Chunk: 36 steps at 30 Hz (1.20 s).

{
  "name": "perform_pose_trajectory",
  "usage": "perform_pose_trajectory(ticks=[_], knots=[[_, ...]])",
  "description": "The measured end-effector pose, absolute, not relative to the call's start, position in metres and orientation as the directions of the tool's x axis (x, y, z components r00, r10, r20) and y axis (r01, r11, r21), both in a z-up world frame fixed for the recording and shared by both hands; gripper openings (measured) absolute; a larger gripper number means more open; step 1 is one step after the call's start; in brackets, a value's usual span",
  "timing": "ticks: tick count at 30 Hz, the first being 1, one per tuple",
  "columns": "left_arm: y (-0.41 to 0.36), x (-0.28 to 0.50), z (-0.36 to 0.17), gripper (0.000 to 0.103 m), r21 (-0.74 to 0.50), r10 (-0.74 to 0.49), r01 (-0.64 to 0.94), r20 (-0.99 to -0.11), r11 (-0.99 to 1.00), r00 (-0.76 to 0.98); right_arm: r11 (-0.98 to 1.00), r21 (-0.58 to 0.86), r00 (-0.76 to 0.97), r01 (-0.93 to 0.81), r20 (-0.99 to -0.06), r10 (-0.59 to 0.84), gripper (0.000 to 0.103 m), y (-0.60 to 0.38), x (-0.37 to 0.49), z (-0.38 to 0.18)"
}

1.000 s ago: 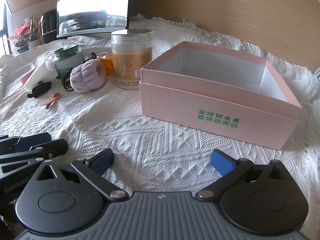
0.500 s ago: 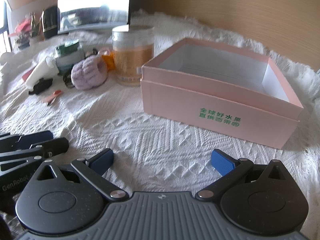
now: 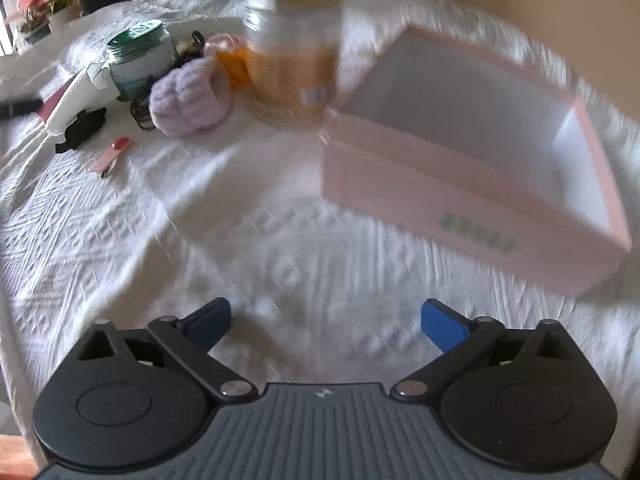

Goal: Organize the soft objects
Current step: 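Grasp the purple eggplant sponge with the left gripper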

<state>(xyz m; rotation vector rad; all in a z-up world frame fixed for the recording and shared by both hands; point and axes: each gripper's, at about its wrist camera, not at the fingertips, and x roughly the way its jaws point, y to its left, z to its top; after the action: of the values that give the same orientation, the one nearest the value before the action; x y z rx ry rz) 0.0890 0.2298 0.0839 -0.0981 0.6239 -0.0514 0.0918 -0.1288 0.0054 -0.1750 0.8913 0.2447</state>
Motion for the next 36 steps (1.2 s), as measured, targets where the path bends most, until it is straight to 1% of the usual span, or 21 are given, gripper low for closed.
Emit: perform_pose_trajectory(ticks=[1,3,7,9,11,13,14,15,16,17,18,19,20,21,22,23,24,26,28,33,36], knots=[[0.243,0.1,0.086,0.026,-0.094,-0.074,0.023,-0.592,0.995,0.803,0.957,-0.07,0.625,-0.281,-0.77,0.127,0.1,-0.116,0.091,0.011],[0.269,0.124,0.084,0.026,-0.057,-0.103,0.087,-0.626,0.995,0.773,0.953,-0.074,0.645,-0.292,-0.751,0.139,0.1,-0.091,0.091,0.022],[0.282,0.157,0.071,0.026,0.087,-0.126,0.244,-0.666,0.966,0.735,0.938,-0.077,0.663,-0.337,-0.727,0.178,0.1,-0.037,0.091,0.041],[0.284,0.168,0.063,0.026,0.117,-0.145,0.306,-0.69,0.945,0.709,0.93,-0.06,0.657,-0.362,-0.724,0.209,0.1,-0.012,0.093,0.048],[0.289,0.173,0.059,0.026,0.13,-0.183,0.362,-0.678,0.923,0.712,0.926,-0.042,0.649,-0.375,-0.725,0.23,0.1,0.002,0.09,0.051],[0.292,0.18,0.058,0.026,0.149,-0.19,0.389,-0.681,0.909,0.707,0.929,-0.025,0.64,-0.37,-0.732,0.235,0.1,0.015,0.09,0.051],[0.293,0.184,0.059,0.026,0.148,-0.191,0.393,-0.688,0.908,0.7,0.933,-0.016,0.635,-0.359,-0.737,0.232,0.1,0.019,0.09,0.05],[0.295,0.188,0.06,0.025,0.121,-0.212,0.404,-0.697,0.907,0.685,0.936,-0.003,0.629,-0.351,-0.742,0.233,0.1,0.021,0.092,0.05],[0.299,0.191,0.063,0.026,0.052,-0.275,0.435,-0.705,0.899,0.653,0.938,0.02,0.618,-0.346,-0.748,0.243,0.1,0.023,0.093,0.049],[0.303,0.193,0.066,0.028,-0.033,-0.352,0.47,-0.71,0.882,0.61,0.938,0.03,0.613,-0.345,-0.75,0.25,0.1,0.026,0.092,0.048],[0.305,0.194,0.066,0.031,-0.089,-0.399,0.492,-0.716,0.866,0.573,0.937,0.028,0.615,-0.348,-0.748,0.251,0.1,0.032,0.096,0.048],[0.304,0.194,0.065,0.031,-0.092,-0.407,0.506,-0.724,0.857,0.557,0.936,0.018,0.621,-0.351,-0.743,0.248,0.1,0.035,0.095,0.048],[0.299,0.191,0.063,0.031,-0.043,-0.379,0.517,-0.732,0.855,0.566,0.935,0.007,0.629,-0.354,-0.739,0.243,0.1,0.038,0.095,0.047],[0.293,0.187,0.06,0.033,0.044,-0.332,0.526,-0.73,0.85,0.598,0.936,0.0,0.634,-0.352,-0.736,0.239,0.1,0.04,0.095,0.047],[0.289,0.185,0.057,0.047,0.098,-0.308,0.535,-0.725,0.839,0.616,0.938,-0.003,0.639,-0.345,-0.733,0.233,0.1,0.041,0.096,0.047],[0.286,0.184,0.054,0.057,0.138,-0.278,0.534,-0.731,0.834,0.623,0.943,-0.004,0.645,-0.333,-0.73,0.225,0.1,0.041,0.097,0.048],[0.284,0.185,0.052,0.061,0.165,-0.254,0.527,-0.732,0.834,0.632,0.949,-0.002,0.652,-0.316,-0.727,0.216,0.1,0.04,0.097,0.048],[0.284,0.193,0.05,0.079,0.173,-0.23,0.505,-0.735,0.846,0.637,0.957,0.001,0.662,-0.291,-0.722,0.202,0.1,0.038,0.097,0.049],[0.287,0.201,0.047,0.088,0.14,-0.217,0.467,-0.746,0.873,0.629,0.96,-0.003,0.675,-0.281,-0.711,0.196,0.1,0.036,0.093,0.051],[0.296,0.22,0.032,0.087,-0.011,-0.28,0.442,-0.788,0.897,0.548,0.962,-0.016,0.703,-0.271,-0.686,0.187,0.1,0.034,0.082,0.05],[0.298,0.223,0.028,0.085,-0.059,-0.299,0.416,-0.788,0.907,0.539,0.966,-0.007,0.717,-0.26,-0.671,0.188,0.1,0.034,0.076,0.048]])
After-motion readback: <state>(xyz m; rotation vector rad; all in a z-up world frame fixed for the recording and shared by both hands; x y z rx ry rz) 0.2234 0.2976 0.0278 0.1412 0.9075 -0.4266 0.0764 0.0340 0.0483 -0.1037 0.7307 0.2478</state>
